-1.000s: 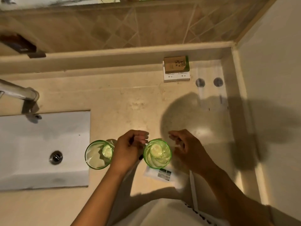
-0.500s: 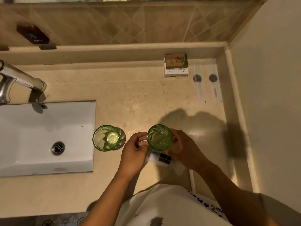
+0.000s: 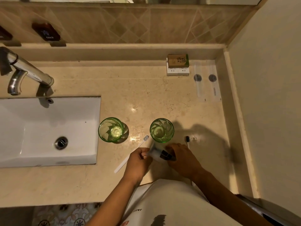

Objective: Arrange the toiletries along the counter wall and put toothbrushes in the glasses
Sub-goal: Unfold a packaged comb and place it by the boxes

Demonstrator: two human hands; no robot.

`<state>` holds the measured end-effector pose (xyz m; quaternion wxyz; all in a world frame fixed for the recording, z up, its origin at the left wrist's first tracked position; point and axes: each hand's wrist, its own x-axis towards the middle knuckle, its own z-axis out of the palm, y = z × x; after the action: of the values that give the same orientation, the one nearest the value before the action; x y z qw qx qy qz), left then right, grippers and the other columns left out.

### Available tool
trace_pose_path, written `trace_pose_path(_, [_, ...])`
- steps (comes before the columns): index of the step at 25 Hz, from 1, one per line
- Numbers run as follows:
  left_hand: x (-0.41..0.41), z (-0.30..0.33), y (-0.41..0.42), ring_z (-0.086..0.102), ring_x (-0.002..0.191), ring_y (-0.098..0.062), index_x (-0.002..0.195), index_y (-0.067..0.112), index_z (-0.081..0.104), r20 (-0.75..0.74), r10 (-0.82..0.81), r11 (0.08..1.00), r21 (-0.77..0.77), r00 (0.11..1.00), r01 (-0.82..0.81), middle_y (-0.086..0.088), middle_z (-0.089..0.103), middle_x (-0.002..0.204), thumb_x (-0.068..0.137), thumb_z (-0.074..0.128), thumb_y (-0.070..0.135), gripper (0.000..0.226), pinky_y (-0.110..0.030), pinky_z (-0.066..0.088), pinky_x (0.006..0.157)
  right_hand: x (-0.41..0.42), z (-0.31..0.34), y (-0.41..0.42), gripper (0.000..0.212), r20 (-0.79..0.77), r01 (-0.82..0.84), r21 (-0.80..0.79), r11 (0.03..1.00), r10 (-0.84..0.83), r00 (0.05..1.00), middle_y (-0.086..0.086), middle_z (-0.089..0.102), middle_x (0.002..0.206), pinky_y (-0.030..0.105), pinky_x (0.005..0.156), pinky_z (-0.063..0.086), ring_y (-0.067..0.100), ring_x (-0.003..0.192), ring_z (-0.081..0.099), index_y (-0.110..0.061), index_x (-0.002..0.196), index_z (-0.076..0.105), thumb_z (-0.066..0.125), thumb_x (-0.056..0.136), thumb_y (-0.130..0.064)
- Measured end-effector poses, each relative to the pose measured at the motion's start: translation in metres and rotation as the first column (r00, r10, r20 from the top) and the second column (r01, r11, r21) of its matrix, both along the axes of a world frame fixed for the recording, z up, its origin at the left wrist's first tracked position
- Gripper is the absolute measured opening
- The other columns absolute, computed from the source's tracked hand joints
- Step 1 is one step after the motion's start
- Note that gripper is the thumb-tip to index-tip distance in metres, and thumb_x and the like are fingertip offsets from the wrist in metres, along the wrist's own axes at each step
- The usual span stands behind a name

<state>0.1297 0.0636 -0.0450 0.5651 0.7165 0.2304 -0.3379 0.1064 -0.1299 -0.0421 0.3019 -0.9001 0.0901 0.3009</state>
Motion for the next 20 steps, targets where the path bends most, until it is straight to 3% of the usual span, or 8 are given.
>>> trace_pose_path(3, [-0.003, 0.007, 0.000, 0.055, 0.065, -0.020, 0.073, 0.005, 0.070, -0.046, -0.002, 0.998, -0.066, 0.999, -0.001, -0.004, 0.059, 0.065, 0.072, 0.067, 0.008, 0.004, -0.033, 0.044, 0.069, -0.001, 0.003, 0.007, 0.010, -0.005, -0.088, 0.033, 0.996, 0.088, 0.996, -0.002, 0.055, 0.100, 0.023, 0.075, 0.043, 0.016, 0.091, 0.052, -0.019, 0.094, 0.063, 0.067, 0.088, -0.025])
trace_pose_path(5, [-0.007, 0.011, 0.003, 0.052, 0.068, -0.024, 0.072, -0.005, 0.067, -0.057, -0.017, 0.992, -0.128, 0.998, 0.010, -0.012, 0.057, 0.068, 0.071, 0.070, 0.012, 0.017, -0.037, 0.040, 0.068, -0.004, 0.007, 0.012, 0.010, 0.026, -0.087, 0.081, 0.993, 0.085, 0.996, -0.003, 0.053, 0.097, 0.018, 0.069, 0.039, 0.015, 0.086, 0.052, -0.022, 0.088, 0.060, 0.068, 0.089, -0.028])
trace_pose_path(8, [-0.008, 0.027, 0.010, 0.061, 0.068, -0.024, 0.083, -0.002, 0.073, 0.003, 0.026, 0.987, -0.159, 1.000, -0.025, -0.015, 0.067, 0.073, 0.082, 0.072, -0.002, 0.001, -0.031, 0.051, 0.063, -0.006, 0.020, 0.021, 0.016, 0.095, -0.033, 0.159, 0.987, 0.018, 0.995, -0.002, 0.057, 0.094, 0.019, 0.067, 0.042, 0.016, 0.082, 0.055, -0.018, 0.092, 0.061, 0.069, 0.090, -0.032])
trace_pose_path(9, [-0.007, 0.033, 0.013, 0.065, 0.071, -0.026, 0.090, -0.005, 0.072, 0.004, 0.053, 0.978, -0.204, 0.999, -0.051, -0.019, 0.070, 0.078, 0.086, 0.068, -0.008, 0.006, -0.031, 0.056, 0.066, -0.005, 0.026, 0.023, 0.018, 0.123, -0.023, 0.181, 0.983, 0.001, 0.992, -0.004, 0.059, 0.091, 0.019, 0.066, 0.043, 0.014, 0.079, 0.056, -0.018, 0.092, 0.061, 0.068, 0.090, -0.034])
trace_pose_path(12, [0.002, 0.054, 0.022, 0.070, 0.088, -0.040, 0.103, -0.014, 0.067, 0.008, 0.126, 0.916, -0.385, 0.992, -0.114, -0.034, 0.071, 0.099, 0.090, 0.061, -0.010, 0.016, -0.046, 0.061, 0.084, 0.000, 0.048, 0.030, 0.023, 0.190, -0.009, 0.266, 0.964, -0.043, 0.981, -0.009, 0.063, 0.085, 0.020, 0.065, 0.049, 0.006, 0.073, 0.059, -0.021, 0.091, 0.063, 0.066, 0.091, -0.043])
trace_pose_path(17, [0.041, 0.088, 0.017, 0.075, 0.085, -0.031, 0.108, -0.005, 0.072, 0.122, 0.163, 0.935, -0.336, 0.979, -0.113, -0.024, 0.076, 0.097, 0.092, 0.066, 0.002, 0.018, -0.033, 0.063, 0.076, 0.033, 0.076, 0.033, 0.024, 0.341, 0.023, 0.326, 0.945, -0.140, 0.929, -0.001, 0.070, 0.081, 0.020, 0.065, 0.056, 0.012, 0.072, 0.066, -0.016, 0.093, 0.065, 0.069, 0.091, -0.039])
trace_pose_path(20, [0.071, 0.094, 0.008, 0.074, 0.085, -0.030, 0.107, 0.000, 0.074, 0.163, 0.197, 0.940, -0.312, 0.967, -0.139, -0.022, 0.077, 0.096, 0.092, 0.068, 0.006, 0.017, -0.037, 0.062, 0.079, 0.060, 0.085, 0.032, 0.034, 0.429, 0.030, 0.340, 0.940, -0.184, 0.884, -0.002, 0.070, 0.079, 0.015, 0.058, 0.053, 0.011, 0.072, 0.066, -0.013, 0.094, 0.066, 0.069, 0.089, -0.047])
